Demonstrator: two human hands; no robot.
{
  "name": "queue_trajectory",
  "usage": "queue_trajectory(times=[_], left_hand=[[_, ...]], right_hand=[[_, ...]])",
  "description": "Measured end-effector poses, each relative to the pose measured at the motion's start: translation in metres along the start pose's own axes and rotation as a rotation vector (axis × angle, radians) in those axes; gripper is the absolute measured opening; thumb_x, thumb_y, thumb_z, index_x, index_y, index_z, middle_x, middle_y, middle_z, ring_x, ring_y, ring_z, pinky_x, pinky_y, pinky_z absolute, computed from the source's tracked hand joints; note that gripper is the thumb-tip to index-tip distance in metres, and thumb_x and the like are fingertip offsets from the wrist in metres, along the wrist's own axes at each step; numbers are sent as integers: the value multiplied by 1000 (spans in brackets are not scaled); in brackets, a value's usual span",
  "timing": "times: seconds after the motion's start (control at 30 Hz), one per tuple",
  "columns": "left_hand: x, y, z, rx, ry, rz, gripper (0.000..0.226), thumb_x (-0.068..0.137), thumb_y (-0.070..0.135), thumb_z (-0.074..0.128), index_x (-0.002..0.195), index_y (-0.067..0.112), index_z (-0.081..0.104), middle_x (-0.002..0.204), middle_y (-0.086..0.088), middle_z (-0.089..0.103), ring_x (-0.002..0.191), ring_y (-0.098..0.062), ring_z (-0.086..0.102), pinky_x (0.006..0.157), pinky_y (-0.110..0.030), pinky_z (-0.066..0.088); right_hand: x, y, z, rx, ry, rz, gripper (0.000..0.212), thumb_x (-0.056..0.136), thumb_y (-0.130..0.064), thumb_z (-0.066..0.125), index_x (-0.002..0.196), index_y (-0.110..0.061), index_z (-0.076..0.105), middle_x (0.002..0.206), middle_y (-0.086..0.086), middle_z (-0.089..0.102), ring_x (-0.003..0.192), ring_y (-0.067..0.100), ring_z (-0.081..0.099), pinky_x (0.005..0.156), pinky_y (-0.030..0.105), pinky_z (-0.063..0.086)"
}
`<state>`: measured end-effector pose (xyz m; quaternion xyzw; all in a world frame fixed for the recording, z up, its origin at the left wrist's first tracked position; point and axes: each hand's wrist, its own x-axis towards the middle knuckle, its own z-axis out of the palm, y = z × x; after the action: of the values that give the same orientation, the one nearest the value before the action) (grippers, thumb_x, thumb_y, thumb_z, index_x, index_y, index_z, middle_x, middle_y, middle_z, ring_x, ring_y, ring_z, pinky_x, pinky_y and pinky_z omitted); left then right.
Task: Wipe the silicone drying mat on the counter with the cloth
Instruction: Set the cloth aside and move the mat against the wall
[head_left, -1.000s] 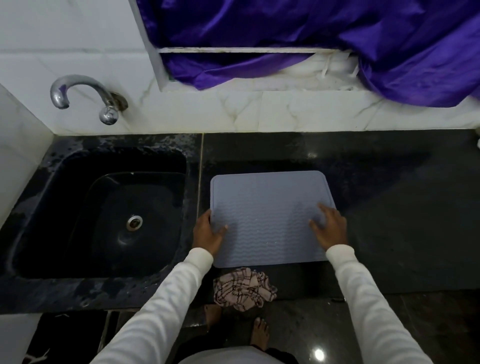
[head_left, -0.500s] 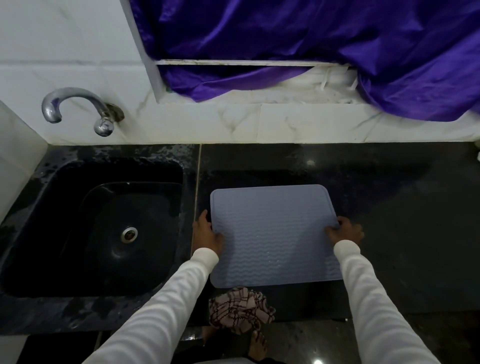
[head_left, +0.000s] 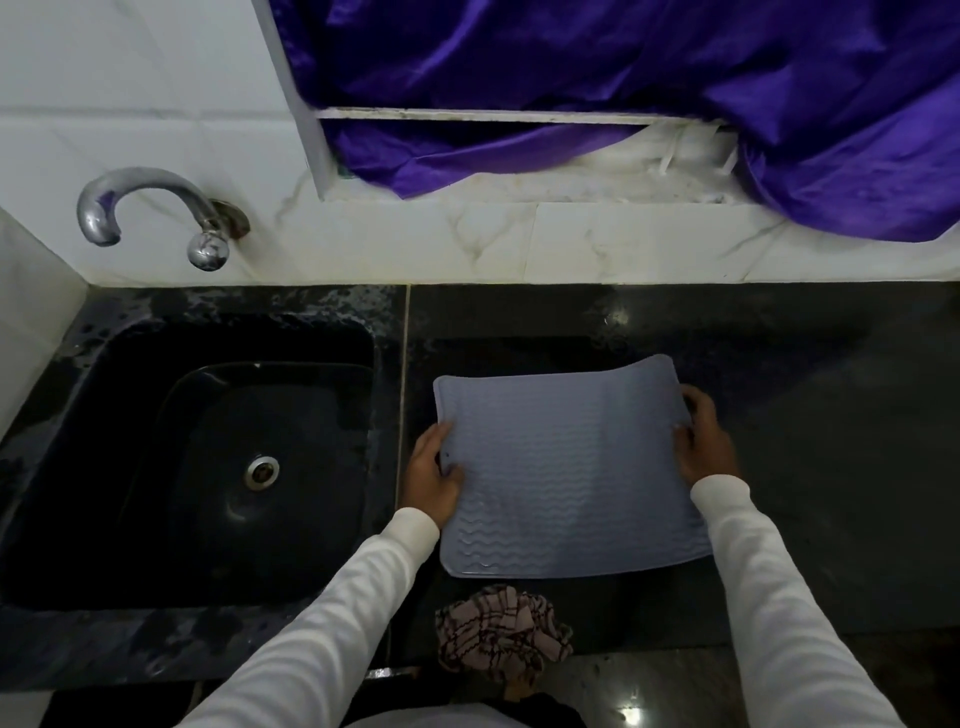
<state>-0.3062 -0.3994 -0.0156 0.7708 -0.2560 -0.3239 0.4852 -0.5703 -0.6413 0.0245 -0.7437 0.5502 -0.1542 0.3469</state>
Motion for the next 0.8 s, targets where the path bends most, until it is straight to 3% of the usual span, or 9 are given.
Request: queue_trajectory(times=[0.1, 0.23, 0.4, 0.5, 0.63, 0.73, 0.8], left_hand=[[2, 6, -3, -102, -8, 30, 61, 90, -8, 56, 144, 16, 46, 153, -3, 34, 140, -18, 36, 117, -40, 33], [10, 15, -14, -206, -4, 45, 60, 90, -10, 55, 143, 18, 48, 152, -1, 38, 139, -17, 39, 116, -43, 35], [27, 32, -36, -280, 38, 84, 60, 90, -3, 61, 140, 30, 50, 150, 4, 43, 134, -13, 45, 112, -42, 41], [46, 41, -46, -327, 68, 91, 61, 87, -1, 67, 139, 28, 53, 148, 7, 47, 134, -12, 47, 111, -42, 42], [83, 58, -54, -352, 110, 98, 62, 86, -6, 66, 138, 25, 54, 146, 3, 50, 133, -15, 49, 111, -43, 42], [113, 69, -58, -358, 119, 103, 62, 86, -11, 63, 139, 20, 52, 144, -2, 51, 130, -17, 52, 106, -33, 47], [134, 70, -59, -339, 119, 108, 62, 86, -13, 62, 138, 19, 51, 143, -4, 52, 128, -19, 53, 100, -22, 48]], right_hand=[[-3, -5, -10, 97, 35, -122, 49, 95, 1, 44, 127, -37, 49, 130, 0, 52, 113, 20, 50, 96, 34, 39], [5, -12, -9, 150, 42, -172, 48, 93, 11, 43, 111, -28, 64, 125, 0, 58, 121, 23, 53, 101, 26, 36], [26, -40, -15, 305, -26, -164, 44, 97, 3, 48, 126, -29, 58, 132, -5, 53, 122, 11, 47, 101, 22, 36], [48, -58, -19, 365, -72, -157, 42, 97, 0, 49, 134, -18, 55, 138, -4, 49, 128, 9, 42, 103, 16, 33], [84, -77, -17, 429, -92, -184, 42, 97, -1, 50, 137, -14, 51, 140, -1, 48, 127, 10, 43, 106, 20, 33], [112, -86, -7, 459, -103, -168, 41, 96, -1, 52, 136, -13, 52, 138, -1, 49, 126, 12, 45, 108, 24, 34], [130, -89, 2, 459, -105, -161, 41, 96, 0, 52, 137, -9, 52, 138, -1, 48, 127, 12, 45, 106, 20, 35]])
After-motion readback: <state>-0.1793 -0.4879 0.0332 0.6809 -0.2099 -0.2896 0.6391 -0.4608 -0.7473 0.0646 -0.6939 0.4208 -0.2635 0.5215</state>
